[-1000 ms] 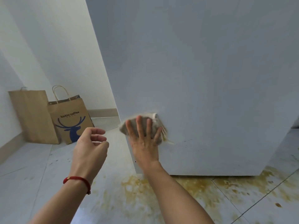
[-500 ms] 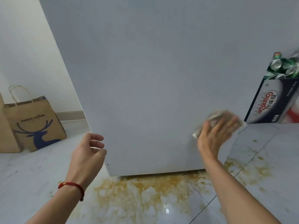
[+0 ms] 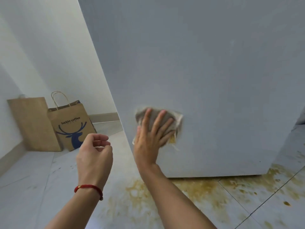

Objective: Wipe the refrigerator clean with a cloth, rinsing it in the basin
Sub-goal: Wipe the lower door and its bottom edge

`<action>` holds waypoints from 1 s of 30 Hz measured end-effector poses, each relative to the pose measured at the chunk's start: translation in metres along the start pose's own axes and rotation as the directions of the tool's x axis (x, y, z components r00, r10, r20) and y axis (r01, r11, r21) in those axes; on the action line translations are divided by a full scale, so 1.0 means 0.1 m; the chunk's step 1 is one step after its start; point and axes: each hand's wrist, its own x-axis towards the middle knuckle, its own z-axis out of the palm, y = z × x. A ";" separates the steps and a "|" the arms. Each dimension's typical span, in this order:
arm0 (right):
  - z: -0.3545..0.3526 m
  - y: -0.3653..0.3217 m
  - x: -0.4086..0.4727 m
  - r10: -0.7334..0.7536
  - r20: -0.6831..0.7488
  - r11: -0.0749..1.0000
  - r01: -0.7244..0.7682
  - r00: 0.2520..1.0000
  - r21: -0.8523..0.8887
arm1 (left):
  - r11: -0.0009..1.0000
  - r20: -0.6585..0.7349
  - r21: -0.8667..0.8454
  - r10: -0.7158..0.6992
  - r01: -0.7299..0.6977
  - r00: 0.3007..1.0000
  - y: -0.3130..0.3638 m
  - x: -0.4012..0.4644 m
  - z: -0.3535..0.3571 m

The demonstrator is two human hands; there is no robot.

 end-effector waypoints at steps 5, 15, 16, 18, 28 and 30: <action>0.32 0.39 -0.26 -0.667 0.420 0.575 0.784 0.615 -0.234 | 0.999 0.028 0.047 0.018 -0.020 0.999 -0.05 -0.03 -0.03; -0.74 2.27 0.08 -0.550 0.369 0.638 0.662 0.749 -0.393 | 0.993 0.235 0.113 0.002 -0.029 0.972 -0.15 -0.19 0.37; -0.87 2.46 0.13 -0.485 0.324 0.699 0.583 0.812 -0.414 | 0.992 0.251 0.120 0.004 -0.035 0.968 -0.16 -0.20 0.41; -1.10 2.75 0.28 -0.243 0.188 0.842 0.303 0.952 -0.446 | 0.990 0.265 0.133 0.013 -0.050 0.964 -0.18 -0.21 0.42; -1.14 1.93 1.03 0.969 0.043 0.099 -0.545 0.243 0.833 | 0.968 0.492 0.092 0.159 -0.233 0.856 -0.08 -0.39 0.72; -0.90 1.42 0.70 0.926 0.077 0.256 -0.766 0.369 0.589 | 0.962 0.529 0.063 0.194 -0.266 0.826 0.03 -0.51 0.95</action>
